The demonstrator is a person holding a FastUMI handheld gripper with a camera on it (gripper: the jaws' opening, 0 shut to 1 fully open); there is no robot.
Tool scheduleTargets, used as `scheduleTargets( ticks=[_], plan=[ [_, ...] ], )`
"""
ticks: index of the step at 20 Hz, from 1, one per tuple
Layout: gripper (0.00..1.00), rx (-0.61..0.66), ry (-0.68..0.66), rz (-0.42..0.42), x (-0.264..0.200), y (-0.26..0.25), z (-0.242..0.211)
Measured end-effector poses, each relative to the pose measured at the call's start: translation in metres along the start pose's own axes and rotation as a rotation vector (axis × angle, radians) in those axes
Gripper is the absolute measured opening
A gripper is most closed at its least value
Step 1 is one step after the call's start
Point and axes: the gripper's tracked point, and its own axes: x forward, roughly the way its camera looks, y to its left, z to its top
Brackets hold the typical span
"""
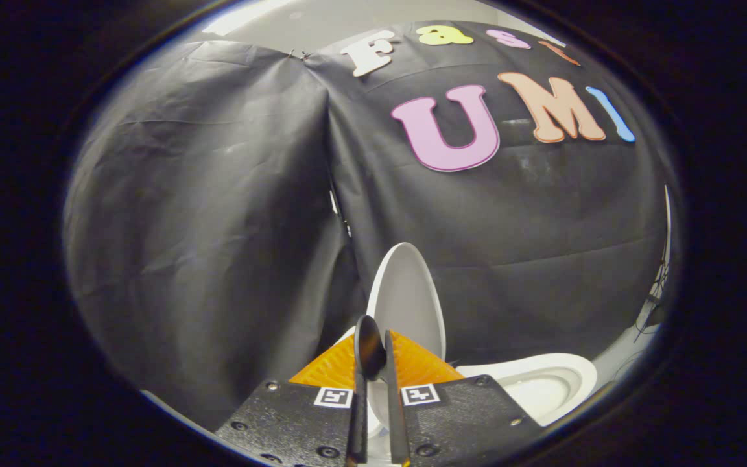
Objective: Open the toilet lid.
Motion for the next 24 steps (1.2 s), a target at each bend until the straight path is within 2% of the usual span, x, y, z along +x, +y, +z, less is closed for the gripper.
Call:
scheduleTargets(
  ticks=[7,10,14,16,18,21,24],
  plan=[
    [0.17,-0.046,0.042,0.089,0.02,0.036,-0.013],
    [0.37,-0.041,0.039,0.11,0.022,0.039,-0.019],
    [0.64,0.034,0.061,0.118,0.024,0.029,-0.029],
    [0.77,0.015,0.044,0.128,0.024,0.028,-0.025],
    [0.86,-0.024,0.011,0.138,0.015,0.028,-0.019],
    [0.88,-0.069,-0.056,0.176,0.003,0.031,-0.002],
    [0.89,-0.062,-0.123,0.205,-0.012,0.024,0.02]
  ],
)
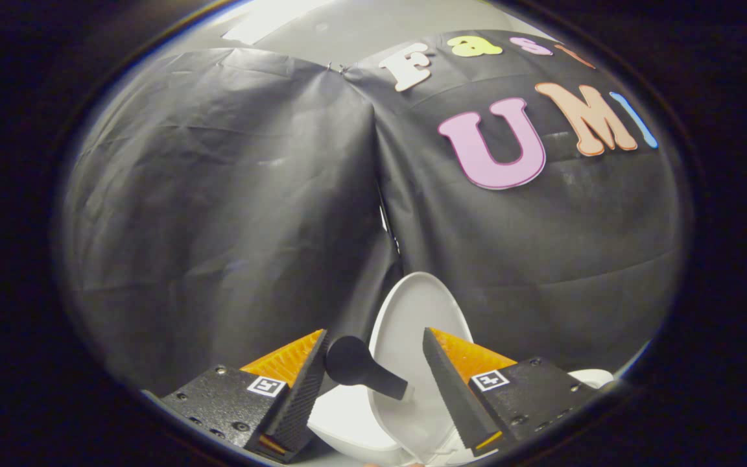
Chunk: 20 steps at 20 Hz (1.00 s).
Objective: Open the toilet lid.
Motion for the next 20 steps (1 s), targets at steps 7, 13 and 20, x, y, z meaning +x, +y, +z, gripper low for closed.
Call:
scheduleTargets(
  ticks=[7,13,20],
  plan=[
    [0.88,-0.029,-0.191,-0.151,-0.071,-0.085,0.076],
    [0.88,-0.091,-0.257,-0.416,-0.162,-0.207,0.113],
    [0.88,-0.049,-0.25,-0.751,-0.307,-0.339,0.085]
  ],
)
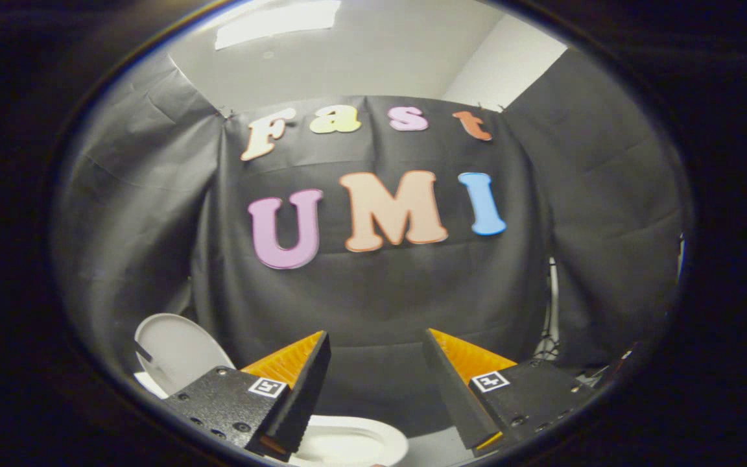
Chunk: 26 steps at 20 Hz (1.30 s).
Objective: Open the toilet lid.
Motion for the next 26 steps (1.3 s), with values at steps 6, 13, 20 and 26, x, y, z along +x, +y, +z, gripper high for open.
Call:
scheduleTargets(
  ticks=[6,13,20,26],
  plan=[
    [0.88,-0.067,0.022,-0.14,-0.035,-0.108,-0.004],
    [0.82,-0.05,0.011,-0.201,-0.059,-0.172,-0.009],
    [0.66,-0.041,0.066,-0.189,-0.062,-0.192,-0.037],
    [0.37,-0.025,0.129,-0.184,-0.055,-0.207,-0.065]
  ],
)
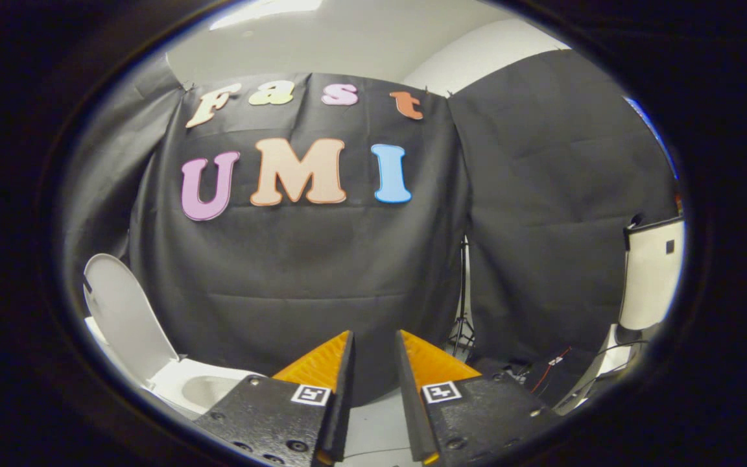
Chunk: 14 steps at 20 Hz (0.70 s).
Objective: Open the toilet lid.
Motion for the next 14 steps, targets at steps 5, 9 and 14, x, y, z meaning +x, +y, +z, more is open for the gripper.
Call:
scheduleTargets(
  ticks=[5,9,14],
  plan=[
    [0.24,0.031,0.034,-0.045,0.009,-0.021,-0.015],
    [0.21,0.055,0.041,-0.036,0.012,-0.031,-0.024],
    [0.21,0.026,0.088,-0.01,0.023,-0.041,-0.037]
  ],
)
